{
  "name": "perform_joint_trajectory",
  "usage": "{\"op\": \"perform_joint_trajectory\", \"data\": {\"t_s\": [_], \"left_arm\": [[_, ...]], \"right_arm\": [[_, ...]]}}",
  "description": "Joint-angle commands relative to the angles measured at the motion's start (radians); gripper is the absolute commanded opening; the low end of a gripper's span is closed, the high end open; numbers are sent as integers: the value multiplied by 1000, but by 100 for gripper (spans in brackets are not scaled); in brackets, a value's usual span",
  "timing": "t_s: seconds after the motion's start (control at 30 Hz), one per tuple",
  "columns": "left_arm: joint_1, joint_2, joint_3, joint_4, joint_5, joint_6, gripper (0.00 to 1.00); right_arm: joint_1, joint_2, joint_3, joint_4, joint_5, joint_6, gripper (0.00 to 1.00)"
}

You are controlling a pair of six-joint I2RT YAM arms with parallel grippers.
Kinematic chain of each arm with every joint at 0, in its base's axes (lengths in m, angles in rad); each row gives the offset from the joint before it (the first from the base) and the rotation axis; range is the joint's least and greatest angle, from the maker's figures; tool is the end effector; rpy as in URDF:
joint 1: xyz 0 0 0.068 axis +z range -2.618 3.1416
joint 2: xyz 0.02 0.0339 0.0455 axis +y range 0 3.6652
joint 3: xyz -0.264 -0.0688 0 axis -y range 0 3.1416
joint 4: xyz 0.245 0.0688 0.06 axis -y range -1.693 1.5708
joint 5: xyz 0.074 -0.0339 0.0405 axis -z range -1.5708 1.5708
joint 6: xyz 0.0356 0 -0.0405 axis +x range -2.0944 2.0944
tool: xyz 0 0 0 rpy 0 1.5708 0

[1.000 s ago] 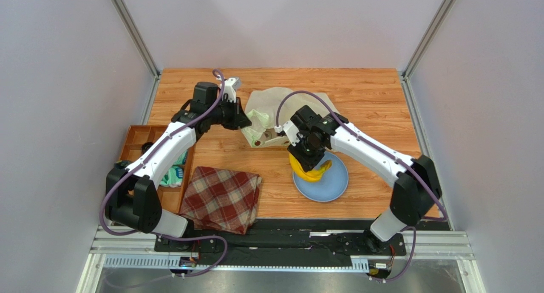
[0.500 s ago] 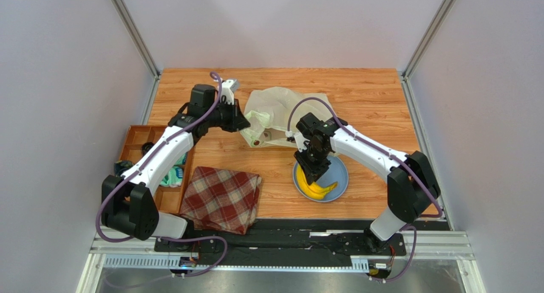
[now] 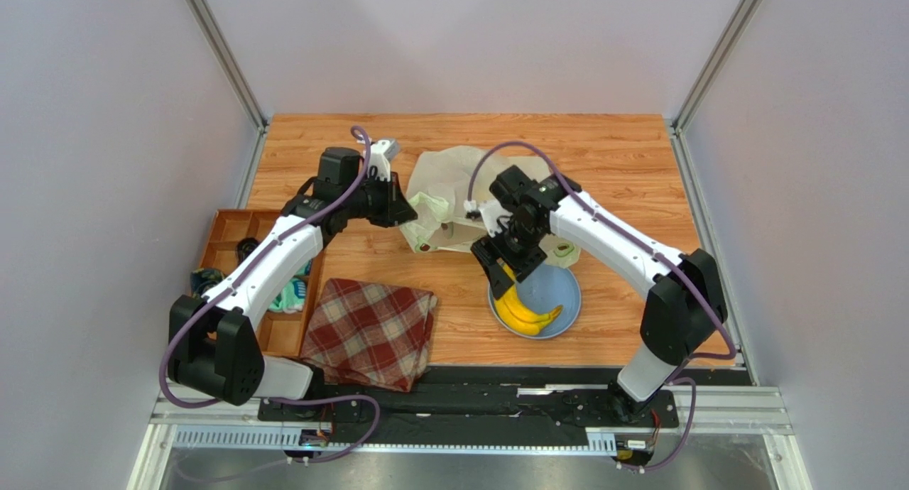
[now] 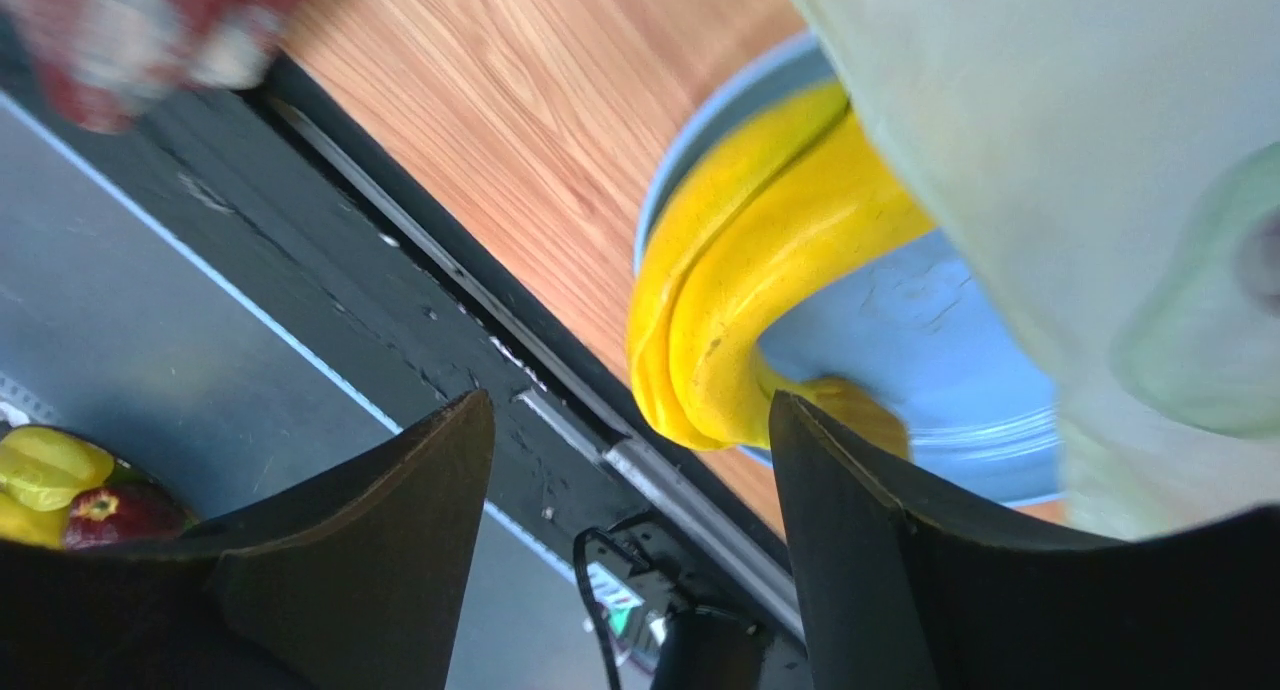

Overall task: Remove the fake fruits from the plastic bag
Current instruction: Place the fake fruit on the plate, then adjust the plastic bag at the center of the board.

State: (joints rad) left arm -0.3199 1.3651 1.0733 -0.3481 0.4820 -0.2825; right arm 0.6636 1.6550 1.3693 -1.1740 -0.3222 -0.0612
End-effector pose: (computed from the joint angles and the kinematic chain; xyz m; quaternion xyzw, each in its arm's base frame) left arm 0.2821 -0.1108 0.2959 0.1233 0.8656 -0.3330 0.3530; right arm 0.2342 0.1974 0.2580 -0.3577 0.9184 0.1692 0.0048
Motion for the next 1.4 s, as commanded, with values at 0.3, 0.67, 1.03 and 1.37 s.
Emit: {"op": "perform_joint_trajectory", "data": {"t_s": [0.3,0.67,1.03,1.37], "left_arm": [[2,-32,74,-34,90,-17,0],[2,80,226,-78,274,15,0],[1,78,232,-86,305,52,0],[-4,3,96,57,293,-81,0]], "right_arm": [[-59,15,357,-13,110,-565,39],[-150,123,266,236,58,-652,30],[-286,347,381,641,622,-566,29],[-265,7,219,553,352,-417,49]]}}
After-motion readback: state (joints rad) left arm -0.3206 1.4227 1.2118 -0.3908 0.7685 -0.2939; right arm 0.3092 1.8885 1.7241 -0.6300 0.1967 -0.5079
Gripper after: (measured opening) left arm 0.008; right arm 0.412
